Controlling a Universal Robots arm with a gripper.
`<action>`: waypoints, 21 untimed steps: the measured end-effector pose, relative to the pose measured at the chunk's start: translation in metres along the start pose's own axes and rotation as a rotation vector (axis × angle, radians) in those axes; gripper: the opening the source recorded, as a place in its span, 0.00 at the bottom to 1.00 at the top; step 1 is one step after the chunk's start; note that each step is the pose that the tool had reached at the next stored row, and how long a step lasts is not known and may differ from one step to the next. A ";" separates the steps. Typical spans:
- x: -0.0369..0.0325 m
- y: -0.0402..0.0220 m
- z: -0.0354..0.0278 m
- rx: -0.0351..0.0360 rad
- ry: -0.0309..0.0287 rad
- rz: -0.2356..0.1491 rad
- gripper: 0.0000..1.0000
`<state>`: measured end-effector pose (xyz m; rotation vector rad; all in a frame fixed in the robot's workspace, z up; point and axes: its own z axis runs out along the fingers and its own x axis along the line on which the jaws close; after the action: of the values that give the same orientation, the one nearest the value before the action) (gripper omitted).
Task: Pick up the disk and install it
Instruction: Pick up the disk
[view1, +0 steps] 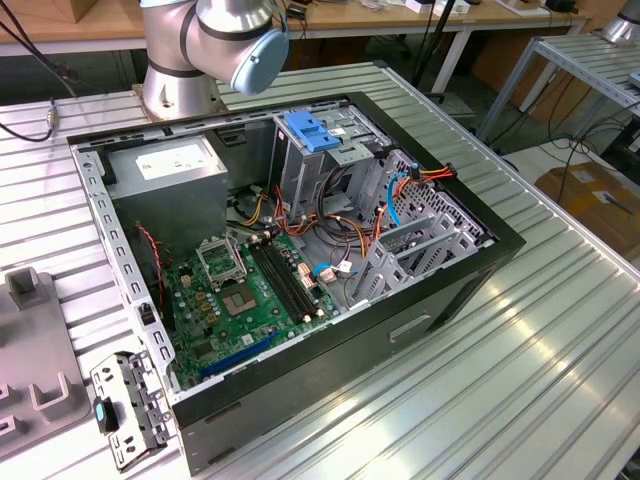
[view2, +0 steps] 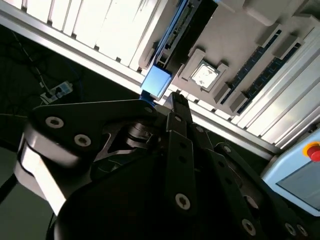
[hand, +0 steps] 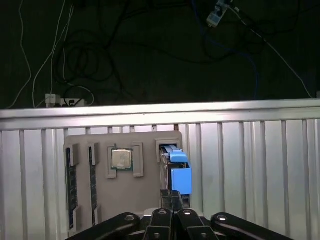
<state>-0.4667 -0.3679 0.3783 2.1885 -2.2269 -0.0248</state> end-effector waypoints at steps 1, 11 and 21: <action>0.0000 0.0000 0.0000 0.0001 0.0002 -0.008 0.11; 0.0000 0.0000 0.0001 0.0002 0.0002 -0.011 0.48; 0.0000 0.0013 0.0045 0.0015 -0.0069 -0.093 0.54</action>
<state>-0.4681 -0.3678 0.3738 2.2943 -2.1276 -0.0322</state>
